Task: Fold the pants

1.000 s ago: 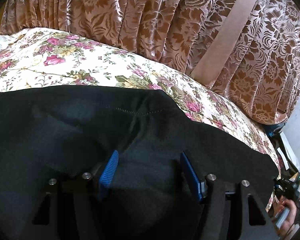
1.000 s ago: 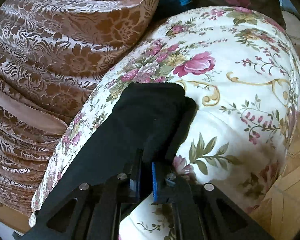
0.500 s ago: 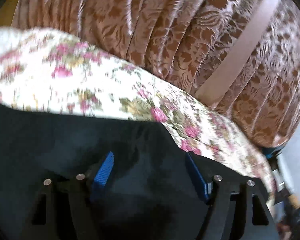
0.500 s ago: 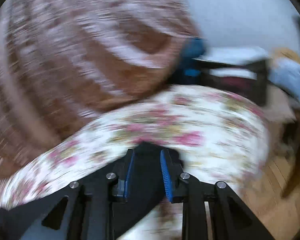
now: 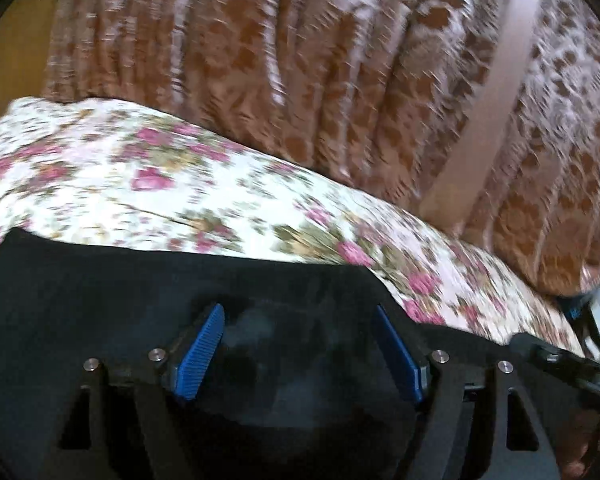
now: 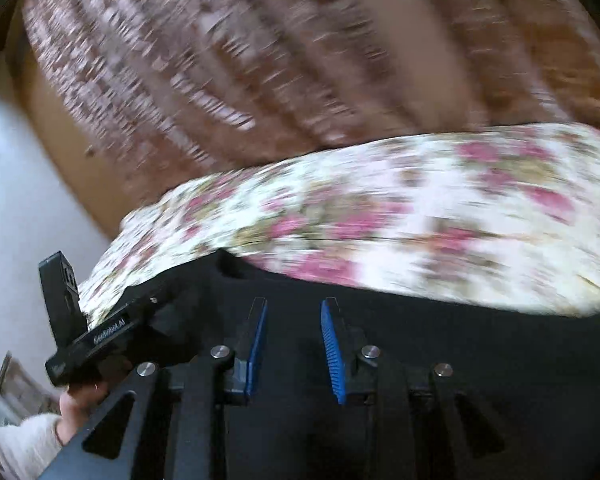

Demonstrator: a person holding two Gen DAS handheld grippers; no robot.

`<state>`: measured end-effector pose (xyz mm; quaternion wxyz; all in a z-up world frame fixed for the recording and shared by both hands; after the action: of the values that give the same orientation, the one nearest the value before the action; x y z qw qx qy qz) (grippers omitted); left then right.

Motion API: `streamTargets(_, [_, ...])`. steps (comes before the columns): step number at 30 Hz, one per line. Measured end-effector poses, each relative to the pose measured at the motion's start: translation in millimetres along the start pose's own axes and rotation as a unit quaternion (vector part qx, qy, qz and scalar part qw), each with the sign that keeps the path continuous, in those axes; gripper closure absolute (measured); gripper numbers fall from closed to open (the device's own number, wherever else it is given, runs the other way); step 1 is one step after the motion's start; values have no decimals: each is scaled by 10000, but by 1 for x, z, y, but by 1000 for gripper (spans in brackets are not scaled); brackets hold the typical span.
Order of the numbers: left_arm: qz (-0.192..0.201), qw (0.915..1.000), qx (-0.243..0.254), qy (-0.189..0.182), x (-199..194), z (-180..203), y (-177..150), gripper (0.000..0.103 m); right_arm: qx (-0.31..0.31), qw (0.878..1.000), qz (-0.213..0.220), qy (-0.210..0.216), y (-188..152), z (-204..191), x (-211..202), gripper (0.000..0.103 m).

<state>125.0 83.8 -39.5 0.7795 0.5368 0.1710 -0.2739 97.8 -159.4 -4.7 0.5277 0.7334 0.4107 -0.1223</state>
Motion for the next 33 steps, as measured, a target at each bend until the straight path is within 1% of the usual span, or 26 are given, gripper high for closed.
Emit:
streamTargets(2, [38,9999,-51,99,-6,-5,1,22,-206,9995,-175,182,10,-19,28,76])
streamTargets(5, [82,9983,209,533,-14,-9,2,22,-508,9967,-497,392,21,-44,70,76])
streamTargets(6, [108,9980,233,576,-16,-11,1,22,-566,9954,-636,444,23,-49,82,76])
streamTargets(8, [57,9983,228,540,-15,-16,-1,17,-639,9928,-904,466,21,-56,102,76])
streamTargets(9, [-34,9986,190,502,-12,-18,-3,17,-690,9893,-1156,560,17,-60,114,76])
streamTargets(11, [-272,9982,75,525,-2,-23,-7,17,-785,9864,-1320,577,11,-61,126,76])
streamTargets(13, [-379,9975,31,591,4,-26,-10,17,-1015,9855,-1306,385,9,-61,133,88])
streamTargets(14, [-397,9972,24,636,6,-26,-10,17,-1113,9843,-1331,328,8,-61,137,90])
streamTargets(15, [-455,9963,30,733,11,-26,-8,17,-1164,9849,-1269,200,11,-60,142,91])
streamTargets(18, [-713,9923,155,1001,28,-27,-7,17,-974,9882,-1181,14,20,-52,153,93])
streamTargets(19, [-888,9892,288,1131,38,-26,-10,15,-960,9889,-1129,-72,22,-49,159,94])
streamTargets(20, [-948,9879,366,1169,42,-25,-12,10,-957,9891,-1109,-154,23,-46,165,94])
streamTargets(22, [-1025,9844,639,1277,48,-18,-15,7,-849,9897,-1140,-140,24,-42,176,94])
streamTargets(24, [-1049,9827,740,1332,48,-16,-15,6,-749,9914,-1068,-46,26,-39,172,92])
streamTargets(25, [-1044,9836,697,1292,46,-17,-15,6,-659,9926,-1021,34,28,-37,168,86])
streamTargets(26, [-1015,9852,621,1231,41,-18,-13,7,-501,9943,-935,144,31,-33,162,83])
streamTargets(27, [-976,9863,576,1201,38,-18,-10,9,-197,9967,-682,387,37,-27,146,80])
streamTargets(28, [-875,9884,502,1138,32,-18,-7,13,-11,9977,-484,481,41,-24,135,80])
streamTargets(29, [-803,9897,461,1089,27,-17,-5,15,258,9979,-194,566,45,-16,114,80])
streamTargets(30, [-744,9912,438,1003,23,-13,-2,15,363,9977,-61,568,45,-11,98,80])
streamTargets(31, [-700,9925,459,891,19,-7,-1,17,368,9980,-5,512,44,-7,88,80])
streamTargets(32, [-672,9935,539,751,16,2,1,25,275,9989,38,368,39,-4,72,80])
streamTargets(33, [-682,9935,618,663,17,9,2,30,172,9995,14,279,34,-2,63,80])
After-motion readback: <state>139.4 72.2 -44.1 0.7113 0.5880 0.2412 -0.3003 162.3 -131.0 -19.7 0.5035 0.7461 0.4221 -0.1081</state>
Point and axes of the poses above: each gripper's, at about its wrist camera, not at the fingertips, and x roughly the way its jaws point, z to its right, y to its top, the point moved 6 cm from there along x, roughly the way its jaws point, and after that the axes turned 1 degree about z, right-handed, at the moved point
